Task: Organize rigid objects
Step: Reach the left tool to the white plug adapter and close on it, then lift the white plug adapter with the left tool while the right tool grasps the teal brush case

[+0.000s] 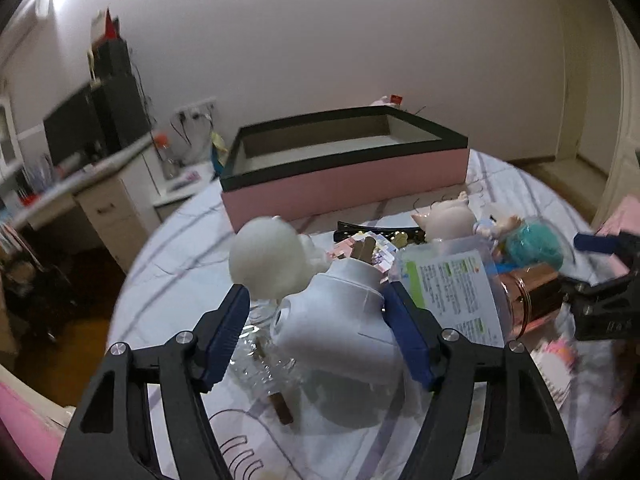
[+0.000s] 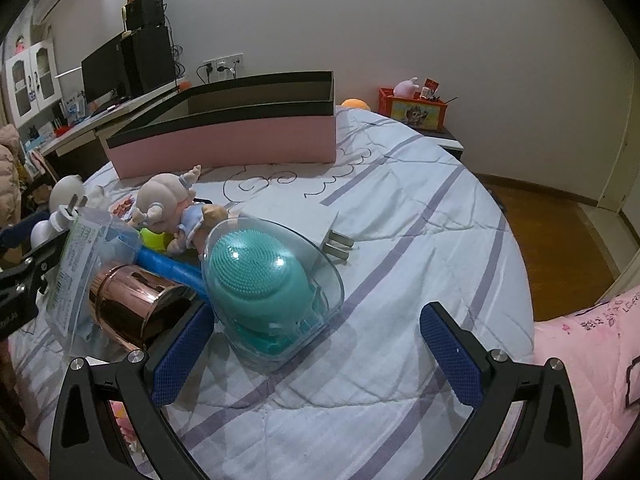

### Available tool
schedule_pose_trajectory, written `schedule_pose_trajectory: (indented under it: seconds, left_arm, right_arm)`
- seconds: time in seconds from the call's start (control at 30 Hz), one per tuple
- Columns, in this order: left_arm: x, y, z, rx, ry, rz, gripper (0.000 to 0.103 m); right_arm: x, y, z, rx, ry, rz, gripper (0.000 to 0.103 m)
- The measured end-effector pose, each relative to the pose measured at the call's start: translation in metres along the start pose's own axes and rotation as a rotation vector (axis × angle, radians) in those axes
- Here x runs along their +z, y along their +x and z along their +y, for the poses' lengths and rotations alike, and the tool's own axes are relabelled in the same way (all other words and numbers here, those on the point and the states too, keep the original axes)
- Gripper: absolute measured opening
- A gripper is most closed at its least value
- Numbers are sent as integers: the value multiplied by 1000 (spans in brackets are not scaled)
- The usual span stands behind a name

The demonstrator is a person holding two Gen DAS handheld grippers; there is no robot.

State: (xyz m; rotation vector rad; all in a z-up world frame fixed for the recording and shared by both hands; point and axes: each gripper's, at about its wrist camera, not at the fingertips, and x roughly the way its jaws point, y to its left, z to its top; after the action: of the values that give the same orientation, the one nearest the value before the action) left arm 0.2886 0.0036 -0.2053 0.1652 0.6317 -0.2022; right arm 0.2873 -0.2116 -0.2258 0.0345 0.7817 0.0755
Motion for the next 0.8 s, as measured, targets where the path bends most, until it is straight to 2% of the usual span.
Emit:
schedule_pose_trajectory:
  seconds: [0.1,0.3,0.33,0.37,0.4,0.47,0.6,0.73,0.8]
  left_arm:
    - [3,6,5,-47,-42,22,68]
    - [-2,1,1,-25,17,61,69]
    - [-5,0,1,-14,42,74,72]
    - [-8,1,1,8,70,98,79]
    - [-12,5,1,50,100,123,83]
    - [-20,10,4,137,133,127,84]
    - [-18,7,14,63,24,94,84]
    - [-10,8,6,49,56,63,84]
    - [-8,9,5,43,57,55,81]
  right_arm:
    - [0,1,0,4,5,2,103]
    - [1,2,-1,12,8,11,103]
    - [1,1,-1,11,8,10,103]
    - [0,1,-1,12,7,9,103]
    - [0,1,-1,12,6,10,103]
    - [0,1,-1,11,11,8,103]
    - [-1,2,-2,6,16,8,103]
    - [-1,-1,0,5,7,4,103]
    - [0,-2,0,11,4,2,103]
